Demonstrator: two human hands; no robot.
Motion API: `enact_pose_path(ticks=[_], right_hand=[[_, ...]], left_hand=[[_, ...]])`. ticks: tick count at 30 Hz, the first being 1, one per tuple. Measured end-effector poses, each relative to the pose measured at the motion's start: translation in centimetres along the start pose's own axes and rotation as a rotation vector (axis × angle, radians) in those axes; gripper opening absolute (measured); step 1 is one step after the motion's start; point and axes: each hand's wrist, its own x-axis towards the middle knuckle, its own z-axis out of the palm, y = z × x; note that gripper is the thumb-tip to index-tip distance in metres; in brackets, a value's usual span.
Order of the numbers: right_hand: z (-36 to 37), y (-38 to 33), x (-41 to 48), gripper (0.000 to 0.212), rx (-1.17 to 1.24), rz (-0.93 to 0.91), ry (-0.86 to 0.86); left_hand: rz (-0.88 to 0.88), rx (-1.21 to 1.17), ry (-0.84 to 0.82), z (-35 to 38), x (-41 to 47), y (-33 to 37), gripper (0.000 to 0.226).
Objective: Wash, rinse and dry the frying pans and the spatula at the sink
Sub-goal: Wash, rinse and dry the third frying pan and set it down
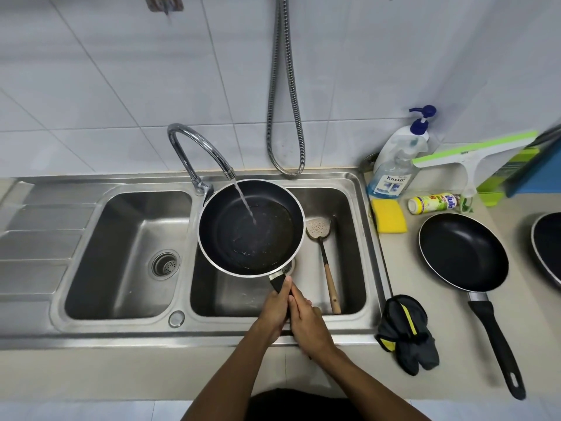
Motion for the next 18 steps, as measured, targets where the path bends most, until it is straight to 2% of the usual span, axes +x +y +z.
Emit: enact_pose_path(ticks=[9,14,18], right_hand=[[-0.2,-0.1,-0.1,0.047,0.003,0.007,-0.005],[-0.8,0.4,-0.5,0.048,-0.026,-0.034,0.032],[-2.1,0.6,-0.9,0.048,-0.016,-0.028,0.077]], left_hand=[[-0.008,0.016,0.028,0.3,-0.2,0.1,0.063],[-0.059,-0.024,0.017,1.4,-0.7,0.7,0.050],[-0.058,-0.004,-0.038,2.5,-0.6,1.3,0.060]])
